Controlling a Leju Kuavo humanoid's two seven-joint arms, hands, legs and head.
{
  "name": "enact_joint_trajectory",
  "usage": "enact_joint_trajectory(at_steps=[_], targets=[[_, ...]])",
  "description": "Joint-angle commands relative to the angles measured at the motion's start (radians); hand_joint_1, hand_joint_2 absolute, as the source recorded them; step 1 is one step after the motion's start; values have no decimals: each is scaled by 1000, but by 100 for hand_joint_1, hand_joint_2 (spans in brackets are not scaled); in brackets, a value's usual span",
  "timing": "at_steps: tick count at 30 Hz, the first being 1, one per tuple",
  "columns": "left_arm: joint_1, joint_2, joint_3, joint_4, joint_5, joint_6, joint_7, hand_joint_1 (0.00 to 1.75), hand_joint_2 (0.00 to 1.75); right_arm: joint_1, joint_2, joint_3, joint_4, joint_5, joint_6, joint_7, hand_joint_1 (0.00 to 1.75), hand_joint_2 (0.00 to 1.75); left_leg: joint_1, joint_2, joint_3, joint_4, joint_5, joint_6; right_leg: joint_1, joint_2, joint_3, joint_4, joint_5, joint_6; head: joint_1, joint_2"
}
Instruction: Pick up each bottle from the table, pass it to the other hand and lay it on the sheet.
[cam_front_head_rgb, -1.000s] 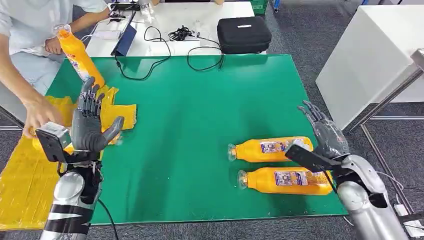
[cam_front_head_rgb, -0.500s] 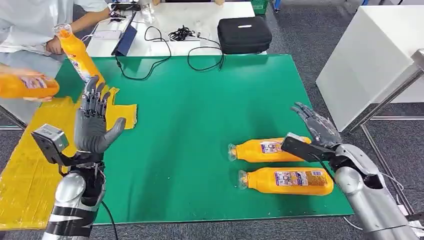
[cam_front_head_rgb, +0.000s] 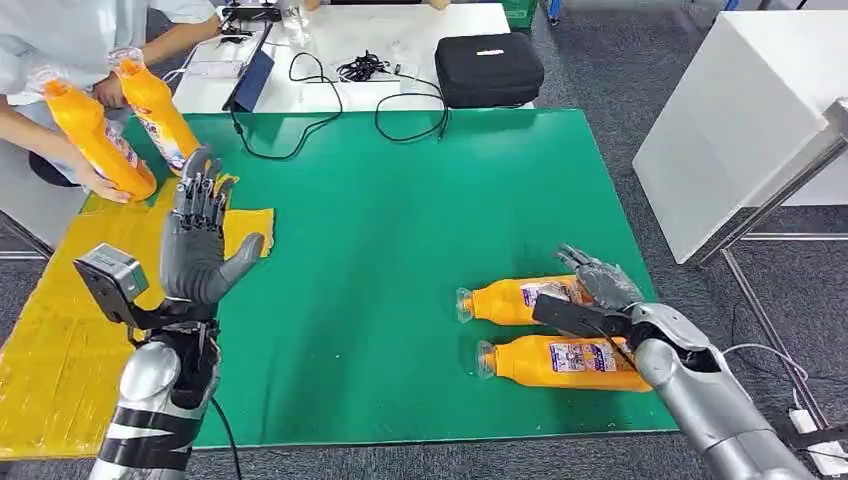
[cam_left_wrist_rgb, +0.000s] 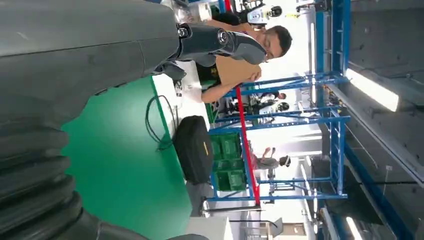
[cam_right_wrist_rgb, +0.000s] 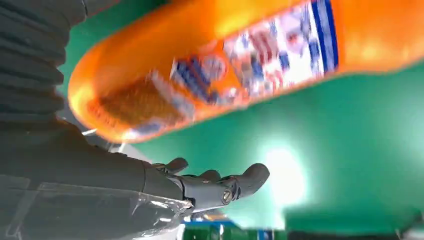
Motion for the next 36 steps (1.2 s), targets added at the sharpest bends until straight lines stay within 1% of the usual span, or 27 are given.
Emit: enact_joint_trajectory(at_steps=[1, 2, 3, 4, 5, 6, 7, 9, 10, 11, 12, 14, 15, 16, 17, 18, 19, 20, 21, 26, 29, 33, 35, 36], targets=[[-44, 1, -22, 65, 2, 5, 0, 0, 175, -69, 43, 73, 147, 1, -5, 2, 0, 175, 1, 2, 6, 0, -2, -2, 1, 1, 6, -1, -1, -1, 0, 0], [-44, 1, -22, 65, 2, 5, 0, 0, 175, -69, 43, 73, 147, 1, -5, 2, 0, 175, 0, 1, 3, -1, -1, -1, 1, 0, 3, -1, -1, 0, 0, 0], [-43, 2, -21, 63, 2, 6, 1, 0, 175, -71, 42, 76, 151, 3, -4, 3, 0, 175, 1, 1, 7, 0, -2, -2, 1, 0, 7, -1, -2, -1, 0, 0], [-44, 2, -22, 67, 4, 6, 2, 0, 175, -77, 42, 87, 169, 8, 2, 8, 0, 175, 1, 1, 4, 0, -1, -1, 1, 0, 4, -1, -1, -1, 0, 0], [-45, 1, -22, 69, 5, 7, 3, 0, 175, -79, 43, 91, 178, 11, 4, 10, 0, 175, 1, 2, 7, 0, -3, -2, 1, 0, 7, -1, -2, -1, 0, 0], [-43, 1, -22, 72, 5, 7, 5, 0, 175, -86, 44, 100, 201, 24, 4, 21, 0, 175, 1, 2, 5, 0, -2, -2, 1, 1, 5, -1, -1, -1, 0, 0], [-41, 0, -22, 72, 6, 8, 6, 0, 175, -88, 46, 104, 215, 33, -5, 29, 0, 175, 1, 2, 9, 0, -3, -2, 1, 0, 9, -1, -2, -1, 0, 0], [-23, -1, -32, 61, 2, 4, 6, 0, 175, -90, 56, 116, 256, 60, -21, 45, 0, 175, 1, 1, 4, -1, -1, -1, 1, 0, 4, -1, -1, -1, 0, 0], [-14, 0, -38, 52, 12, -13, 8, 0, 175, -93, 59, 121, 279, 71, -25, 51, 0, 175, 1, 1, 8, -1, -2, -2, 1, 0, 8, -2, -2, -1, 0, 0], [-4, 1, -48, 42, 15, -28, 7, 0, 175, -97, 64, 132, 304, 99, -37, 69, 0, 175, 1, 0, 5, -1, -1, -1, 1, -1, 6, -2, -1, -1, 0, 0], [12, -1, -58, 22, 12, -32, 6, 0, 175, -103, 77, 141, 341, 131, -55, 91, 0, 175, 1, 1, 8, -1, -3, -2, 1, 0, 9, -2, -2, -1, 0, 0], [26, -1, -76, 1, 5, -41, 7, 0, 175, -108, 103, 140, 393, 156, -70, 107, 0, 175, 1, 2, 9, -1, -3, -2, 1, 0, 9, -3, -2, -1, 0, 0], [28, -2, -86, -6, -8, -36, 9, 0, 175, -112, 120, 140, 425, 167, -85, 121, 0, 175, 1, 2, 7, -1, -2, -1, 1, 1, 7, -3, -1, -1, 0, 0], [29, -3, -88, -9, -8, -36, 9, 0, 175, -115, 130, 138, 443, 175, -93, 125, 44, 175, 1, 2, 6, -1, -2, -1, 1, 1, 6, -3, -1, -1, 0, 0], [27, -5, -96, -9, -31, -15, 14, 0, 175, -124, 157, 130, 494, 207, -114, 130, 134, 175, 2, 2, 8, -1, -3, -2, 2, 1, 9, -3, -1, -1, 0, 0], [27, -8, -99, -10, -33, -13, 15, 0, 175, -126, 163, 136, 504, 221, -117, 137, 145, 175, 2, 3, 11, -1, -4, -2, 2, 1, 12, -3, -2, -1, 0, 0], [29, -10, -99, -13, -27, -15, 17, 0, 175, -130, 172, 133, 520, 236, -123, 143, 157, 175, 2, 2, 9, -1, -2, -2, 2, 0, 10, -3, -1, -1, 0, 0], [35, -11, -102, -20, -27, -15, 17, 0, 175, -131, 182, 131, 531, 254, -132, 149, 169, 175, 2, 3, 13, -2, -3, -3, 3, 1, 13, -4, -1, -1, 0, 0], [39, -11, -103, -24, -28, -14, 16, 0, 175, -131, 186, 131, 534, 263, -136, 154, 175, 175, 2, 2, 10, -1, -2, -2, 2, 0, 10, -3, 0, -1, 0, 0], [48, -17, -99, -38, -16, -14, 19, 0, 175, -129, 193, 137, 553, 314, -140, 185, 175, 175, 2, 2, 16, -1, -2, -2, 2, 0, 15, -4, -1, -1, 0, 0], [53, -19, -101, -53, -15, -14, 20, 0, 175, -114, 193, 112, 550, 322, -174, 185, 175, 175, 2, 1, 20, -2, -2, -3, 2, -2, 19, -5, -1, -2, 0, 0], [53, -19, -101, -53, -15, -14, 20, 0, 175, -114, 193, 112, 550, 322, -174, 185, 175, 175, 2, 0, 23, -2, -2, -3, 2, -3, 21, -5, -1, -2, 0, 0], [61, -20, -100, -59, -15, -14, 20, 0, 175, -98, 205, 65, 521, 335, -236, 181, 175, 175, 2, 1, 24, -2, -2, -3, 2, -2, 22, -5, -1, -2, 0, 0], [76, -24, -100, -71, -15, -14, 20, 0, 175, -66, 225, -15, 465, 309, -335, 166, 175, 175, 2, 2, 25, -1, -2, -3, 2, -2, 22, -4, -1, -1, 0, 0]])
